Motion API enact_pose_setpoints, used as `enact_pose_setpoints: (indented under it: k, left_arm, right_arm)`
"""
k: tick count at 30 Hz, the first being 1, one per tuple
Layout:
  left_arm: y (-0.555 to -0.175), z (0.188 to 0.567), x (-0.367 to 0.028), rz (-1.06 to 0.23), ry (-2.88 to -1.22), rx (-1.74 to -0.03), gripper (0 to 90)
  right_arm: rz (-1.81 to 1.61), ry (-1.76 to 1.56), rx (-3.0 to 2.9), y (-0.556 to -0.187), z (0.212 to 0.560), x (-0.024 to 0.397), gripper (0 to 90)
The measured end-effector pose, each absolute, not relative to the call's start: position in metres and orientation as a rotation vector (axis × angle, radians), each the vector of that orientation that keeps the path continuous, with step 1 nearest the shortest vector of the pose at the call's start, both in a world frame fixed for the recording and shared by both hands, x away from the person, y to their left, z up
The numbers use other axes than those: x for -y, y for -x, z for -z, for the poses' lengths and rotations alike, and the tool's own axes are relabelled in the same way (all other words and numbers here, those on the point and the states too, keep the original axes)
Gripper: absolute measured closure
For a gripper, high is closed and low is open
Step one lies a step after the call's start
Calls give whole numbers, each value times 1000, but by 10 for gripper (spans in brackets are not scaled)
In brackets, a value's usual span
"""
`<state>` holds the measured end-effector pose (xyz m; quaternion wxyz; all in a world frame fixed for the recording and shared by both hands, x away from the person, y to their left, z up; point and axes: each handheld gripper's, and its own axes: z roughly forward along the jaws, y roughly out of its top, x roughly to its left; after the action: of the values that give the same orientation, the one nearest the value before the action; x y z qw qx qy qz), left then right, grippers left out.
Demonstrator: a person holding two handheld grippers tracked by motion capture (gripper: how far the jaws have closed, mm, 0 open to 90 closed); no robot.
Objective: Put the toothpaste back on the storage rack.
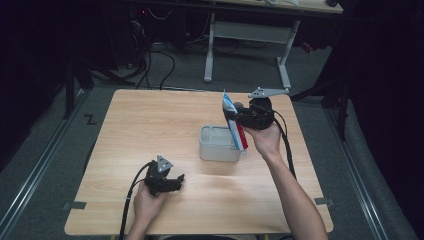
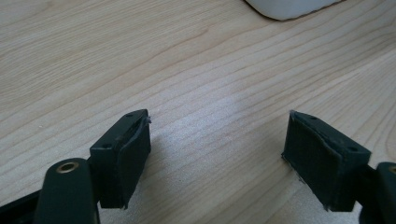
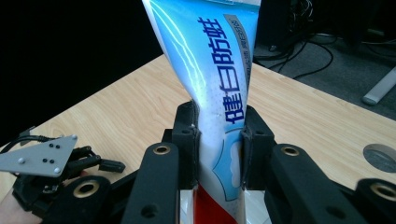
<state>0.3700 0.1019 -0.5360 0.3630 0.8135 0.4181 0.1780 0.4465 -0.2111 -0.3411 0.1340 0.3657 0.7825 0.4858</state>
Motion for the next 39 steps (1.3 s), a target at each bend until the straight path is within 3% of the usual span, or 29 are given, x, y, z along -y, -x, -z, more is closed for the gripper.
enact_pose_setpoints:
  k: [25, 39]
  left_arm:
    - [-369, 536, -102, -455, -2098, -1069, 232]
    - [-369, 536, -102, -450, -2101, -1065, 231]
  right_arm:
    - [-1389, -1091, -2225, -480, 334, 179, 719]
    - [-1327, -1079, -2237, -492, 348, 165, 713]
